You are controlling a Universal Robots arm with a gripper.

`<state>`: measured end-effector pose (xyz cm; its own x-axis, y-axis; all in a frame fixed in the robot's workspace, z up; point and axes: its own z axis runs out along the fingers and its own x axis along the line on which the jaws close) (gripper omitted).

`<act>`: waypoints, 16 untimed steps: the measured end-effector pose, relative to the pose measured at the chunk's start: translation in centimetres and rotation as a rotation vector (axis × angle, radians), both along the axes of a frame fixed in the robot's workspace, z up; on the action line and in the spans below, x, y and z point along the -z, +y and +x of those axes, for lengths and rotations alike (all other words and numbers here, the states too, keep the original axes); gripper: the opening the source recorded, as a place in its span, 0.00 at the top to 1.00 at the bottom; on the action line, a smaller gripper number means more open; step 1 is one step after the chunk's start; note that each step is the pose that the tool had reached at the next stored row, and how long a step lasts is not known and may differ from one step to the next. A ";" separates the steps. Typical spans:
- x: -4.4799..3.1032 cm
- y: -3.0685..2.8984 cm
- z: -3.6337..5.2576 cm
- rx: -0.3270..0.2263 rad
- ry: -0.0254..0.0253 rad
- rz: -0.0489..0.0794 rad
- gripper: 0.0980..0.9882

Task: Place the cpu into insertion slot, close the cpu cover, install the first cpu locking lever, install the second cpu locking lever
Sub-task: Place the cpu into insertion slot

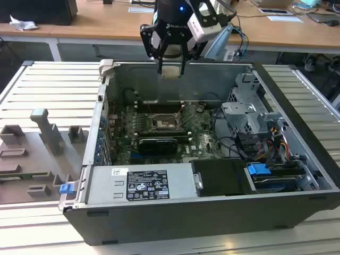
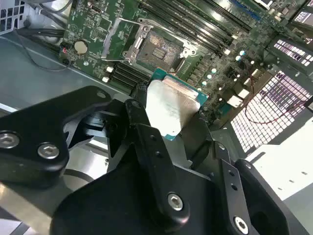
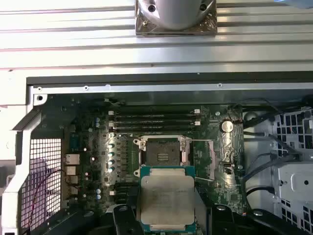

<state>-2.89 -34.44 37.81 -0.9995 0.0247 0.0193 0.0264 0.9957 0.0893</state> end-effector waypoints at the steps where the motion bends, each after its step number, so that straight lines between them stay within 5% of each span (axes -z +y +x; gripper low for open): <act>1: 0.00 0.00 -0.01 0.000 0.0000 0.000 0.52; 16: 0.00 0.00 0.00 0.101 0.0000 0.000 0.52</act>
<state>-2.89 -34.44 37.81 -0.9920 0.1250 0.0193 0.1262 0.9880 0.0891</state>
